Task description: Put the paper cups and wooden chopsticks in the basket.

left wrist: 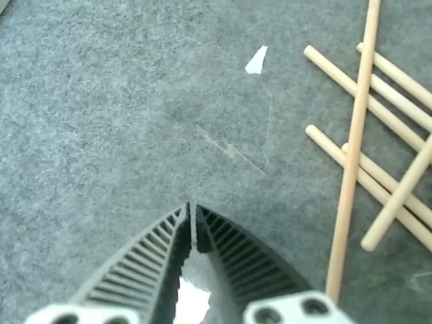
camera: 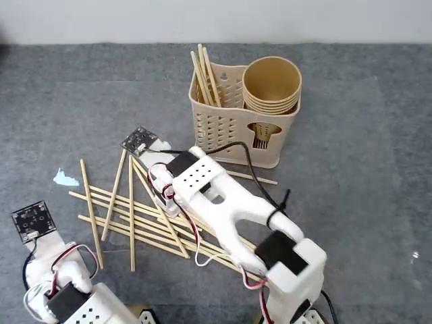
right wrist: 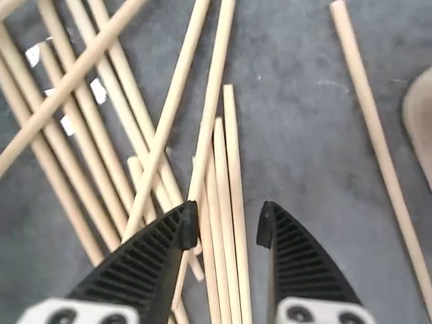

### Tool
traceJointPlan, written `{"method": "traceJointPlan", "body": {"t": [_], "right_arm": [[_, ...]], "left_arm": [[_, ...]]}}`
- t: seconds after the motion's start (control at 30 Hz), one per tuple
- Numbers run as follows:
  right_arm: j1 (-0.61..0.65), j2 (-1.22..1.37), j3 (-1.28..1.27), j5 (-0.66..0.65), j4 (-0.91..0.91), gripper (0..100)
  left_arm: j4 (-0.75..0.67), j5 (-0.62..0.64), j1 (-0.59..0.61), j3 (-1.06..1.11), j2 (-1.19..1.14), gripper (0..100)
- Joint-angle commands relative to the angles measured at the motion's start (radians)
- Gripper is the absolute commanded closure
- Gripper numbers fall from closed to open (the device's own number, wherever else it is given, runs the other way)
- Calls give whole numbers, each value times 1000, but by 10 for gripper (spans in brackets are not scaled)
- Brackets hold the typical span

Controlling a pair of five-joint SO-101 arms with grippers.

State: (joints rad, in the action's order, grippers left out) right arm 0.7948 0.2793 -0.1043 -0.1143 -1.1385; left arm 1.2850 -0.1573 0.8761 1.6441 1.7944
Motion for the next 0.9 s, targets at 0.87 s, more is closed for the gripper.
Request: {"method": "traceJointPlan", "body": {"t": [0.87], "right_arm": [[-62, 42, 2, -164, -8, 987]], "left_arm": [[-17, -8, -8, -7, -3, 985]]}}
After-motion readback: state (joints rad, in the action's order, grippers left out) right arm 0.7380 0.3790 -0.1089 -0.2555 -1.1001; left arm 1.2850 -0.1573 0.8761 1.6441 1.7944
